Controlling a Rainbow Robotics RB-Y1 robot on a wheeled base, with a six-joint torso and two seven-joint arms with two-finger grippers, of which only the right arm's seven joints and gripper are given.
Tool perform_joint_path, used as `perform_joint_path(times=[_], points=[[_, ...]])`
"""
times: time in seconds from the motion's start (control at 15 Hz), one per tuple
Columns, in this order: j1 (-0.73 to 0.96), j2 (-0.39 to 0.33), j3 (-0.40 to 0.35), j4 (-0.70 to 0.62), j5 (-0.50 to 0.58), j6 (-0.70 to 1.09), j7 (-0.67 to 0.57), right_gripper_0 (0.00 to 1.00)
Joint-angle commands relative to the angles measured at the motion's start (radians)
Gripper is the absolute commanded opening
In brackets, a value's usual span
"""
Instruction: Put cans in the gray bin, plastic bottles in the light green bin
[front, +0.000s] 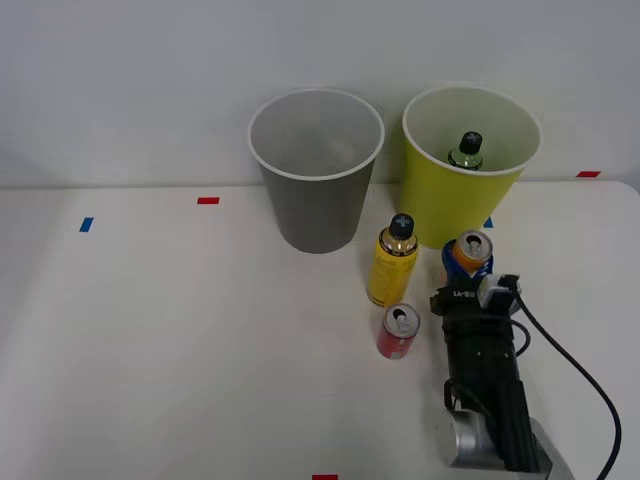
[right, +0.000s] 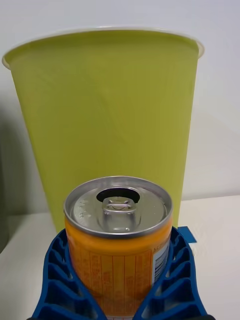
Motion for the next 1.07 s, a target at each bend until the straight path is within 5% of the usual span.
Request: perform_joint_path(times=[0.07,0.47,0.67,1.07], points=[[0.005,0.0,0.001,0.0,-0.005,-0.018,0.006,0.0],[0.102,-0.123,0.058,-0.109,-0.033,-0.025,-0.028,0.0],[0.149,-0.199,0.087,-0.198,-0.053,-0.022,-0.166,0.0],[0.201,-0.287,0.119,-0.561,-0.214,0.219,-0.278,0.0]])
